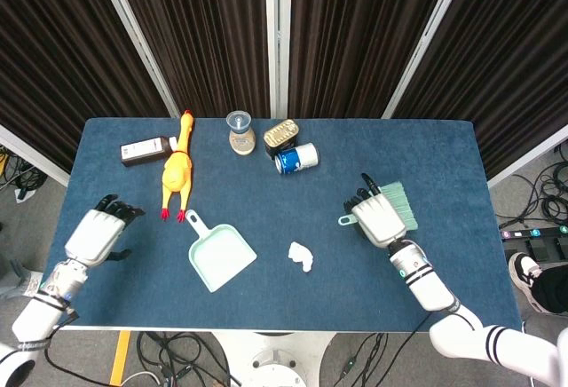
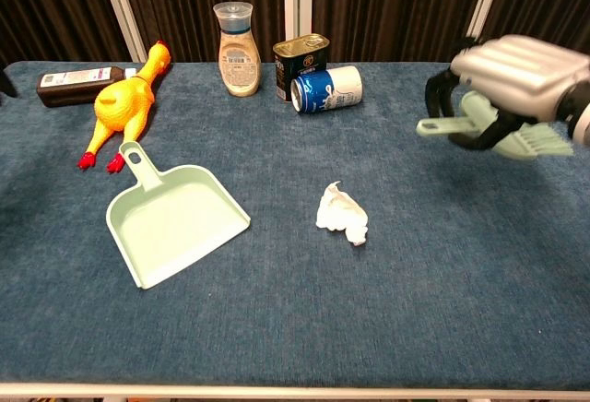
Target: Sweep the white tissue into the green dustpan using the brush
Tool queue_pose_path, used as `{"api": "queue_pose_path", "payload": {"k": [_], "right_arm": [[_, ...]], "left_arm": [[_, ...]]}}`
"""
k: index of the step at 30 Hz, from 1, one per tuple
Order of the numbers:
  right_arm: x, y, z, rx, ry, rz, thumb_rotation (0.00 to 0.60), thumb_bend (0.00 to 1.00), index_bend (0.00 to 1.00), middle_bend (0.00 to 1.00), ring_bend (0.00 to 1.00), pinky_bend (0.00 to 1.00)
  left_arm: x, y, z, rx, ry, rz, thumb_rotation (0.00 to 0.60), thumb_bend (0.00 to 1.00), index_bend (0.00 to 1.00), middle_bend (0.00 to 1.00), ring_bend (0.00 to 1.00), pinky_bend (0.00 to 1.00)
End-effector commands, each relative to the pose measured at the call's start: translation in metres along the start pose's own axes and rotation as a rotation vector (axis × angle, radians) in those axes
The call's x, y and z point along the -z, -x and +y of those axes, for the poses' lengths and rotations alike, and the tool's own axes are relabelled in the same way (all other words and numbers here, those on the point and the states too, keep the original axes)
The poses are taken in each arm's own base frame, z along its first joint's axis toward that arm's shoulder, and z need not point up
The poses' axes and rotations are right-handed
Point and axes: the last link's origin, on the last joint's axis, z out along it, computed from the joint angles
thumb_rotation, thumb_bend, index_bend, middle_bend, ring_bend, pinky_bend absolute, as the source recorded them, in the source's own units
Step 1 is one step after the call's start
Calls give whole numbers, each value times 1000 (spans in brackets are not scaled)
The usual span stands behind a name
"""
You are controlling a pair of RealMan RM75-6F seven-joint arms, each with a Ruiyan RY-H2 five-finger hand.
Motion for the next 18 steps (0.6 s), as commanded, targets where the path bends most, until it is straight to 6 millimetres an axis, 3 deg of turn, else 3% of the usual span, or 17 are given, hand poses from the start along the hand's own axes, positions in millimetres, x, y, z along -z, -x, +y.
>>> {"api": "queue_pose_path", "payload": {"k": [1,7,18], "right_arm": [[-2,-26,11,-38,28,46,600,348,700,586,275,0],[1,-44,21,-34,58,74,600,348,700,586,276,0],[7,-39,29,-40,87,49,600,348,700,587,277,0]], "left_arm": [[-32,3,10,-69,88,-56,600,137,274,313,254,160],[-73,5,18,-143,138,-72,600,158,282,313,254,160],[-119,7,58,-259,312,-82,600,163,283,279,254,160]]}}
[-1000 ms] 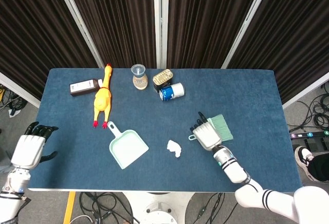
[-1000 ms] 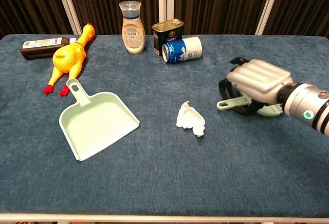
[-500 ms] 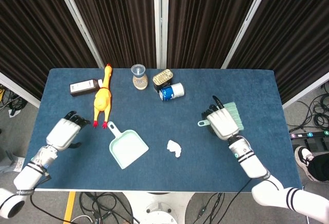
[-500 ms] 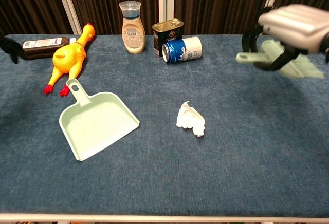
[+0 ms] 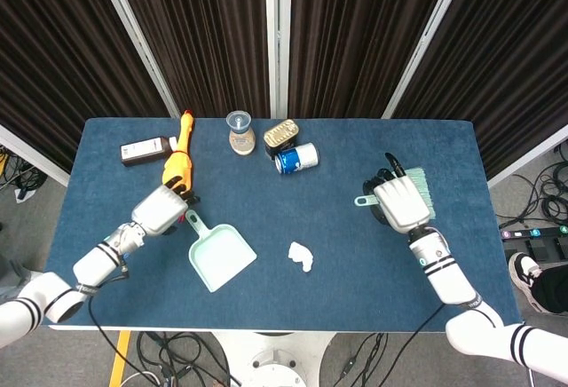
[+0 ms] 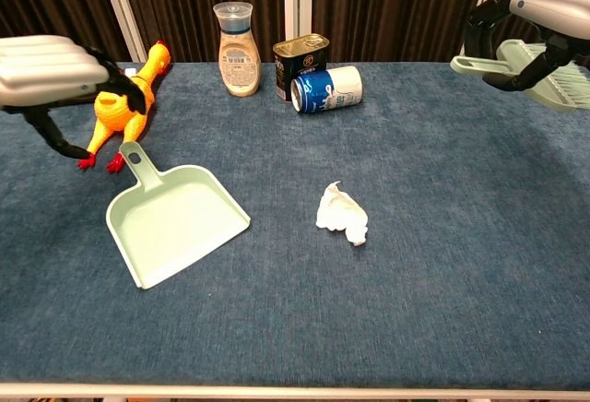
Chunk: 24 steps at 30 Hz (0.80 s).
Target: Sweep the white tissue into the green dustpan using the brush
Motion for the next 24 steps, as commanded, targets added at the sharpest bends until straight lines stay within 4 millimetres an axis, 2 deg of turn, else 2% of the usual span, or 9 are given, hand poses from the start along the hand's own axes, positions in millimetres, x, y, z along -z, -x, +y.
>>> {"api": "queue_pose_path", "payload": {"k": [1,5,12,24], "right_arm": [[1,1,1,-4,4,-2,600,348,699,587,277,0],[2,3,3,-9,7,-7,600,348,700,588,278,0],[2,8,8,-17,20,-13,600,348,701,590,278,0],[1,15,12,-27,27,-24,600,348,705,594,288,0]], "left_arm": [[-15,1,10,-49,57,-30,600,163,283,279,254,160],[-26,4,16,-91,85,-66,600,164,287,284,254,160],[-35,12,18,-82,77,-100,600,163,365,350,254,160],[-32,18,19,-64,65,-61,600,164,424,414,306,208]]}}
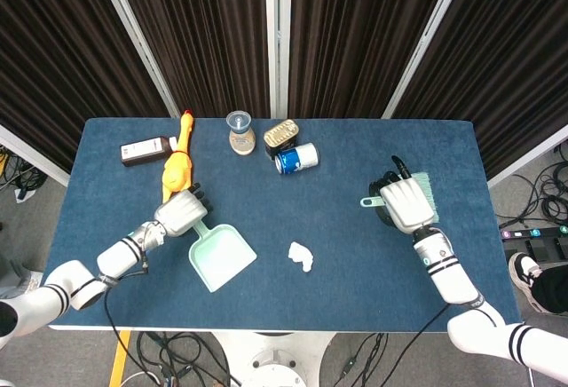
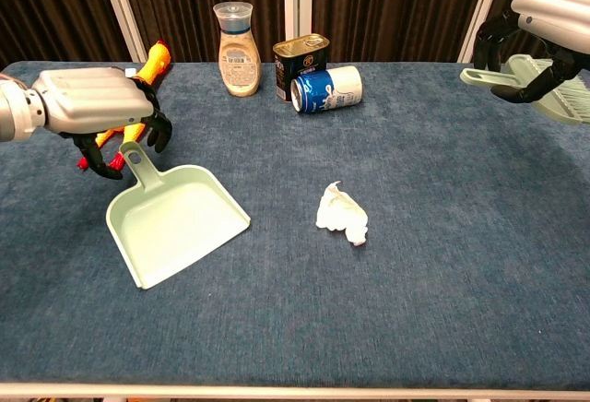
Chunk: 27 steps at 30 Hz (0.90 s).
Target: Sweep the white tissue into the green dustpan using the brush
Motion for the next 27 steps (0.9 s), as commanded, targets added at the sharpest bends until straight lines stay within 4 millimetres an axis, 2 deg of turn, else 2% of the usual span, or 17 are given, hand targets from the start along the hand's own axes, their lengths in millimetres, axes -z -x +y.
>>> {"api": "queue_pose_path", "payload": {"k": [1,14,20,27], "right_arm": [[0,0,0,1,0,0,600,348,705,594,288,0],[1,3,2,6,6,-10,600,346,708,595,288,0],[1,3,0,1,-3,-14,600,346,714,597,288,0],[9,1,1,-49,-9,-9,600,346,720,597,288,0]], "left_arm": [[0,2,2,8,-4,10,600,165,435,422,316,219],[0,7,5,22,-9,42,600,200,538,498,385,302],[8,9,-1,126,-46,43,600,239,578,545,432,364],[31,14,-16,341,-140,37,600,275,592,567,464,377]]}}
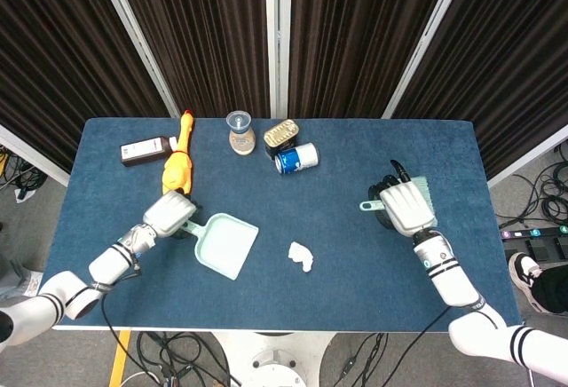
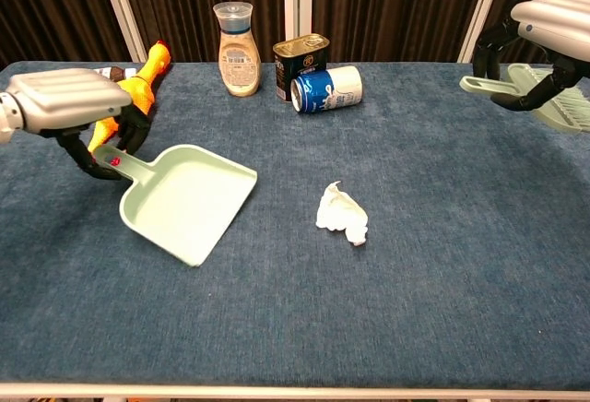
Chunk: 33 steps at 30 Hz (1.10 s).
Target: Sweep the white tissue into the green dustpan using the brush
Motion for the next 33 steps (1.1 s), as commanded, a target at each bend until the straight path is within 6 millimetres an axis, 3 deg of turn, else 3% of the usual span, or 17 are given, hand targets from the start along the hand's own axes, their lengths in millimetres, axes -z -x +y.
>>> {"api": "queue_pose_path", "payload": {"k": [1,7,18,33], "right_arm": [[6,-1,1,-33,-3,0,600,346,720,597,288,0],[19,0,-13,-188,-65,-25,600,355,726,598,288,0],[32,8,-63,-463,-220,-106,600,383,729,598,288,0],[19,29,-118,-583,-274,-64,600,386,734,597,288,0]], "left_arm": [[14,0,-9,96,-54,-1,600,280,592,569,466,378],[24,0,-5,272,-100,-30,600,309,592,573,466,384],[14,-1,19,487,-112,-99,600,315,592,574,466,393],[4,0,38,609,-125,-127,600,327,588,573,466,403]]}}
